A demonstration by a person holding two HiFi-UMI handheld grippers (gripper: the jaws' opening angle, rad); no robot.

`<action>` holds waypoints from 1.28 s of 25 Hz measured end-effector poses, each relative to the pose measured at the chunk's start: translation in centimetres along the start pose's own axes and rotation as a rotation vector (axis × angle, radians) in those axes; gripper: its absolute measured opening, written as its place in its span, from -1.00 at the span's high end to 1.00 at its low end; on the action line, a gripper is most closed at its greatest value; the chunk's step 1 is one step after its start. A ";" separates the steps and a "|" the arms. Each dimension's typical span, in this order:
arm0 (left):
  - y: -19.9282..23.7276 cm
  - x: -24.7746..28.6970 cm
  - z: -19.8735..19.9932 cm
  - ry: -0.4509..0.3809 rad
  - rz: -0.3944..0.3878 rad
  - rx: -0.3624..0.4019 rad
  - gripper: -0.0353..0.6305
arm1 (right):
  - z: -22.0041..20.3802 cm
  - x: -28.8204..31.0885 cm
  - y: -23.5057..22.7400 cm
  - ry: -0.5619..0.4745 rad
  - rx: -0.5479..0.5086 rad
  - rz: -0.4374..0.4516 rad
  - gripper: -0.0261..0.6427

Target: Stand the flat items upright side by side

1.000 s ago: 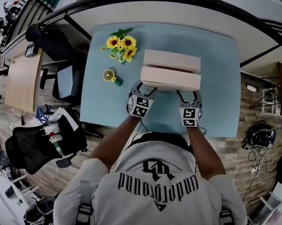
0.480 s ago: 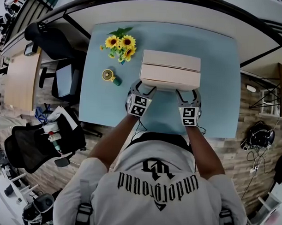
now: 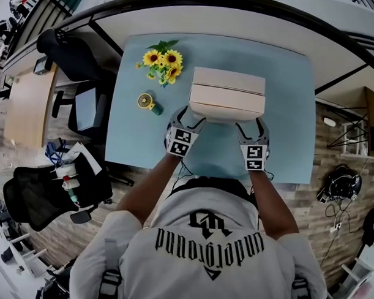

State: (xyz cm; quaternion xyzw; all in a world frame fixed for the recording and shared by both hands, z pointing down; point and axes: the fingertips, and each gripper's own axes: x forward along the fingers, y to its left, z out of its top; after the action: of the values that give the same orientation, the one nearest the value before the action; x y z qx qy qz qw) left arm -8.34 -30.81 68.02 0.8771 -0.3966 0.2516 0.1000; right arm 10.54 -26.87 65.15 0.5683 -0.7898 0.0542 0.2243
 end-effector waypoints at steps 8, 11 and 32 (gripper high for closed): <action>-0.4 -6.3 2.7 -0.092 0.015 -0.038 -0.14 | 2.1 -5.8 0.5 -0.065 0.005 -0.024 -0.05; -1.4 -8.6 4.0 -0.139 0.021 -0.054 -0.11 | 3.1 -8.3 0.7 -0.092 0.011 -0.019 0.00; -25.6 -26.4 6.5 -0.380 0.004 -0.038 0.70 | 0.9 -35.1 4.0 -0.278 -0.011 0.154 0.83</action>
State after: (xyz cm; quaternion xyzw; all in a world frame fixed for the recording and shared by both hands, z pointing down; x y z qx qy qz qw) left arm -1.62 0.83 49.38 0.9060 -0.4149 0.0739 0.0394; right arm 15.48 4.83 50.38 0.5068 -0.8548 -0.0120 0.1112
